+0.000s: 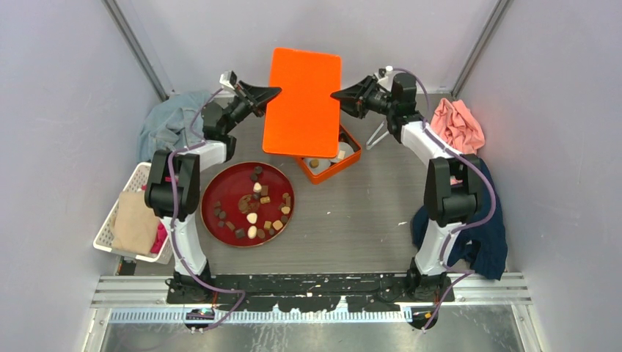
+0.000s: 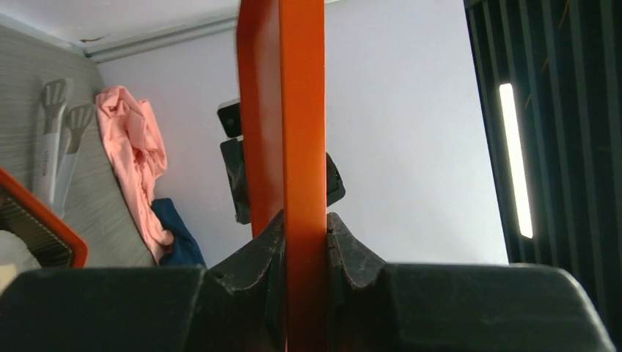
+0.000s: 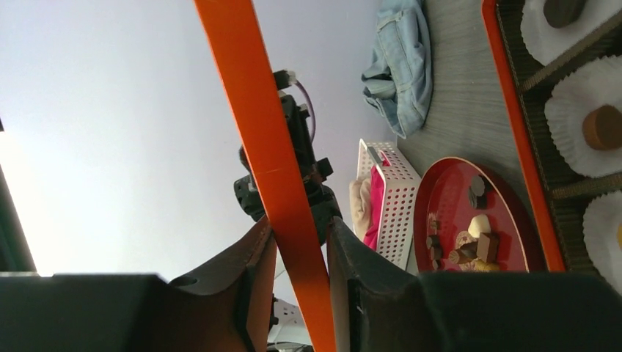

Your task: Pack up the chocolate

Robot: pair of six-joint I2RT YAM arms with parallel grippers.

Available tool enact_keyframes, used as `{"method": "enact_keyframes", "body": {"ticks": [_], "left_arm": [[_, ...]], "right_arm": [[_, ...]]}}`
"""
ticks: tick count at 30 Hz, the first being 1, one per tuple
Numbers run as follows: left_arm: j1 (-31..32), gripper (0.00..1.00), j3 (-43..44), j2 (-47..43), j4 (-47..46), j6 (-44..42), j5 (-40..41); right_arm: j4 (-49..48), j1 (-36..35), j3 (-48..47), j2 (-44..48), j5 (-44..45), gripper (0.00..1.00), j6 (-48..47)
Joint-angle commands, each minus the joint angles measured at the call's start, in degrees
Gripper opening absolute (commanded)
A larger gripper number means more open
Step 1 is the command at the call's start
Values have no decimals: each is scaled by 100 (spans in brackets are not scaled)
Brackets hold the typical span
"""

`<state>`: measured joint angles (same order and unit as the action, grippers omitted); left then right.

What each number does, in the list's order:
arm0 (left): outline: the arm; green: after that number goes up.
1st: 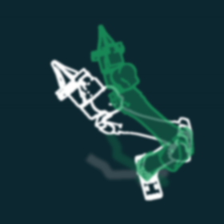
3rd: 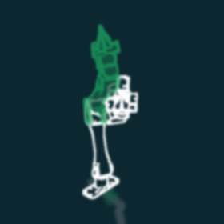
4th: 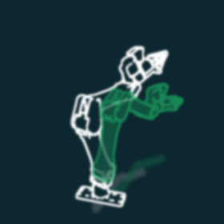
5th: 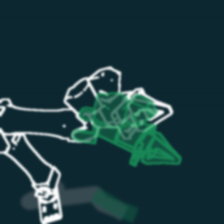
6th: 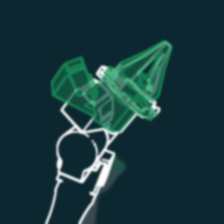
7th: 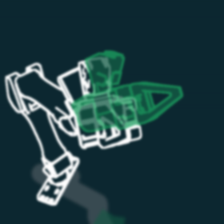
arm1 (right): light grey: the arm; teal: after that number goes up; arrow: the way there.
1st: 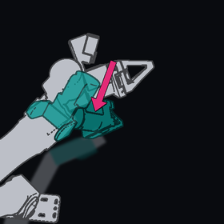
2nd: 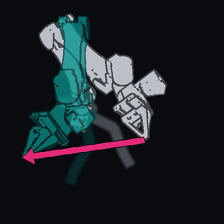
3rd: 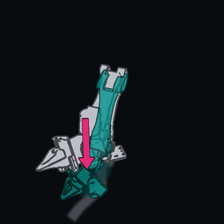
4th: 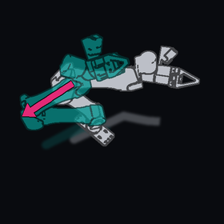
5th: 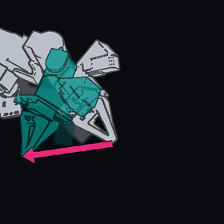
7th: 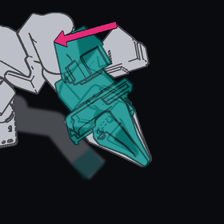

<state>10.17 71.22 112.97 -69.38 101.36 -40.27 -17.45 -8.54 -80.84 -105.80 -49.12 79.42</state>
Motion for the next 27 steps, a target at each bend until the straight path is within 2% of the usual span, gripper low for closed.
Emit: {"method": "enact_keyframes", "body": {"ticks": [1, 3, 6, 10, 12, 16, 19, 22, 24, 27], "left_arm": [[46, 21, -149, -227, -285, -279, -142], [46, 30, -247, -186, -314, -283, -192], [46, 49, -425, -157, -314, -336, -262], [46, 56, -646, -175, -138, -616, -396], [46, 56, -708, -145, -83, -711, -457], [46, 57, -803, -106, 260, -1060, -582], [46, 57, -880, -163, 798, -1514, -679], [46, 57, -895, -219, 1334, -1974, -778], [46, 57, -885, -243, 1718, -2213, -821], [59, 57, -803, -276, 2311, -2609, -865]], "right_arm": [[-1037, -88, -730, -352, -528, 30, 155], [-1799, -90, -898, -748, -734, 29, 618], [-3119, -82, -1318, -1475, -1034, 26, 1599], [-4489, -87, -2009, -2299, -1380, 20, 2732], [-4522, -86, -2311, -2567, -1573, 18, 2849], [-4115, -46, -2563, -2865, -1791, 18, 2516], [-3436, -43, -2693, -2988, -1901, 18, 1922], [-2111, -32, -2895, -2993, -1970, 17, 803], [-571, -26, -3152, -2974, -1975, 17, -303], [2508, -23, -3959, -3080, -1702, 17, -2537]]}}
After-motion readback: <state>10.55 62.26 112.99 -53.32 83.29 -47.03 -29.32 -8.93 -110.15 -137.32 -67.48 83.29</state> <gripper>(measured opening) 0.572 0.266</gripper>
